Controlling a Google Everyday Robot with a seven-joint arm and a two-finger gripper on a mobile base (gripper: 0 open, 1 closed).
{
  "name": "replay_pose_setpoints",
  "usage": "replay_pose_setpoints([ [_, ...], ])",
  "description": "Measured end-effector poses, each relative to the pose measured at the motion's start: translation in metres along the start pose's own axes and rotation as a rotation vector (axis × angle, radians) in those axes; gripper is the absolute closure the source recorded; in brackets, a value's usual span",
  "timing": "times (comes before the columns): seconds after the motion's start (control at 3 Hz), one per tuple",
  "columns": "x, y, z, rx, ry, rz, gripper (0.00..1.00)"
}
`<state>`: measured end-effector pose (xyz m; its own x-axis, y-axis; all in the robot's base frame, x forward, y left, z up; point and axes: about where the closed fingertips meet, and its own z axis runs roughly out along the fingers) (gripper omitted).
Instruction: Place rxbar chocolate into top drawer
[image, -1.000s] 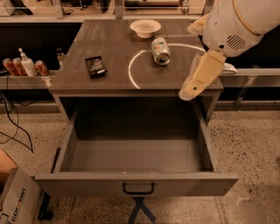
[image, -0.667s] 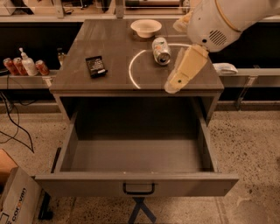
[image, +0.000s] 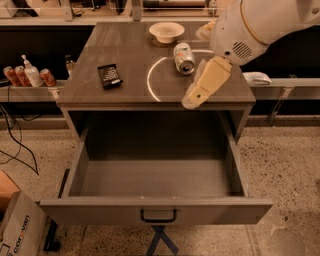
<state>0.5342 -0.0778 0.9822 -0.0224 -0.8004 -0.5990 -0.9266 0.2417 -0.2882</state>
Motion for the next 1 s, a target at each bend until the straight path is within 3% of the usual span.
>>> replay_pose_setpoints([
  [0.67, -0.018, -0.021, 0.054, 0.009, -0.102, 0.011, 0.0],
  [1.0, -0.031, -0.032, 0.082, -0.01, -0.139, 0.013, 0.0],
])
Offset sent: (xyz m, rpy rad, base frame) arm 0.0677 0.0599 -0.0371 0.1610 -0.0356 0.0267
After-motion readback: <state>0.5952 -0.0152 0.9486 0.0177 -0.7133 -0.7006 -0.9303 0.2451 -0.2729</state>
